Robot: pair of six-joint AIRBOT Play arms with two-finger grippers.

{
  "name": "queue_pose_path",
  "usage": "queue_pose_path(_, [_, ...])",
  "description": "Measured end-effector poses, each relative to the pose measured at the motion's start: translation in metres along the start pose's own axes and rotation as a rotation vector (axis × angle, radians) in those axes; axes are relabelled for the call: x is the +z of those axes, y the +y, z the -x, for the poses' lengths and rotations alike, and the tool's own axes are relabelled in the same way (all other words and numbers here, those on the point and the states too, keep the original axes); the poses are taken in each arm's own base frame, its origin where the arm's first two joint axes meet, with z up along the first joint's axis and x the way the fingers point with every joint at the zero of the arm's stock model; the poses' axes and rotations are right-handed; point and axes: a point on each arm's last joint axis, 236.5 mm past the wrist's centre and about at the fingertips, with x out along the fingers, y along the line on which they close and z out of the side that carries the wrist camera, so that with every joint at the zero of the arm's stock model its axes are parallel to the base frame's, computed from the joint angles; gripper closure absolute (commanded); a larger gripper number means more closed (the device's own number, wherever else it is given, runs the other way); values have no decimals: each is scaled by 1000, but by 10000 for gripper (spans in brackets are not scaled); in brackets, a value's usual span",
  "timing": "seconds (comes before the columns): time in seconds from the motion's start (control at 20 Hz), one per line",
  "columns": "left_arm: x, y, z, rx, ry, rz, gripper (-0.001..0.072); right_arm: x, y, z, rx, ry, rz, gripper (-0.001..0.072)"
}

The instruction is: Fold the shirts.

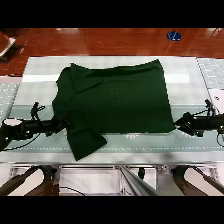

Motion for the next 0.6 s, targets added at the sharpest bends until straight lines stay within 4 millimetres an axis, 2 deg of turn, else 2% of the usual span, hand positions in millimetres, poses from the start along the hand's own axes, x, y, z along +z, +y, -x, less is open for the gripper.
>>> queue_pose_path(0.15, [0, 0, -1, 2, 0, -4, 689, -7, 1, -16, 10, 68, -7, 306])
queue_pose_path(0.2, [0, 1, -1, 2, -1, -4, 689, -9, 5, -21, 17, 88, -3, 366])
queue_pose_path(0.25, [1, 0, -1, 2, -2, -4, 689, -12, 10, -28, 24, 108, 7, 544])
queue_pose_path(0.3, [1, 0, -1, 0, -5, -2, 689, -10, 13, -34, 19, 107, 30, 685])
queue_pose_path(0.4, [10, -6, 2, -11, -29, -24, 689, 4, 31, -37, 37, 76, 102, 688])
queue_pose_path(0.45, [22, -13, 7, -20, -65, -51, 689, 14, 52, -31, 74, 55, 144, 688])
queue_pose_path(0.5, [37, -29, 16, -53, -105, -76, 689, 24, 70, -23, 95, 33, 197, 688])
queue_pose_path(0.6, [67, -89, 50, -185, -198, -158, 689, 57, 121, 15, 149, -68, 330, 688])
